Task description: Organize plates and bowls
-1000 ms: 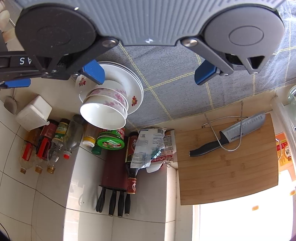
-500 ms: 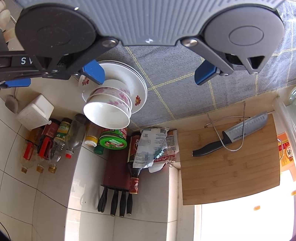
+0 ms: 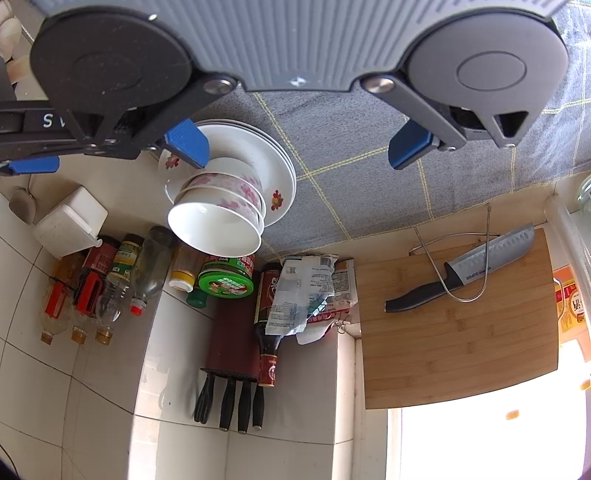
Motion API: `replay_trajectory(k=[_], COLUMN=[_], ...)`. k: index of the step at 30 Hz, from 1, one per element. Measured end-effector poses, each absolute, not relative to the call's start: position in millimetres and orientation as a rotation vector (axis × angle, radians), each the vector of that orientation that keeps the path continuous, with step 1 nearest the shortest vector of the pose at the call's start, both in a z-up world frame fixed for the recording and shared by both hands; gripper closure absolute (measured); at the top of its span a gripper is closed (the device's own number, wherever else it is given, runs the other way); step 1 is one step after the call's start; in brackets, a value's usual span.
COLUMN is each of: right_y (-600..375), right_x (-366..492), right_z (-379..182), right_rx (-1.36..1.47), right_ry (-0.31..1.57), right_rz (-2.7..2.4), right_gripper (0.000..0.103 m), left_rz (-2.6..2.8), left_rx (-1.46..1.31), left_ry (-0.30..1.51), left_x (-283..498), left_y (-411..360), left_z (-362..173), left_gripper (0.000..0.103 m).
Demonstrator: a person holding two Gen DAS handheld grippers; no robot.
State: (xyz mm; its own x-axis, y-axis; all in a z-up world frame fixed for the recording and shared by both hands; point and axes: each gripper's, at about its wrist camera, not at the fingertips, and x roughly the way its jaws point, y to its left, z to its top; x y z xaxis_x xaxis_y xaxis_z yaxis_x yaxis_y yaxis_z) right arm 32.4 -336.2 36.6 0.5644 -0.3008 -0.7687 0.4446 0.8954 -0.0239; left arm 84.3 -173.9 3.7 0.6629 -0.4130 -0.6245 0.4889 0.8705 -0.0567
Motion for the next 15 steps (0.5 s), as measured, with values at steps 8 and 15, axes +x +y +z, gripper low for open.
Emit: replay_trajectory(k=[8,15], right_y=[-336.2,-336.7], right_x=[32.2,32.6], right_z=[36.5,36.3], right_rx=[0.184,0.185], right_ry=[0.864,0.864], right_rz=[-0.439,-0.439], right_gripper=[0.0,0.0], left_rz=[-0.499,-0.499], left_rx=[0.111,0.111], left_ry=[0.676,0.677], left_x=[84.5,84.4], left_y=[-175.4,-175.0], left_z=[4.9,5.3], left_gripper=[0.001,0.001])
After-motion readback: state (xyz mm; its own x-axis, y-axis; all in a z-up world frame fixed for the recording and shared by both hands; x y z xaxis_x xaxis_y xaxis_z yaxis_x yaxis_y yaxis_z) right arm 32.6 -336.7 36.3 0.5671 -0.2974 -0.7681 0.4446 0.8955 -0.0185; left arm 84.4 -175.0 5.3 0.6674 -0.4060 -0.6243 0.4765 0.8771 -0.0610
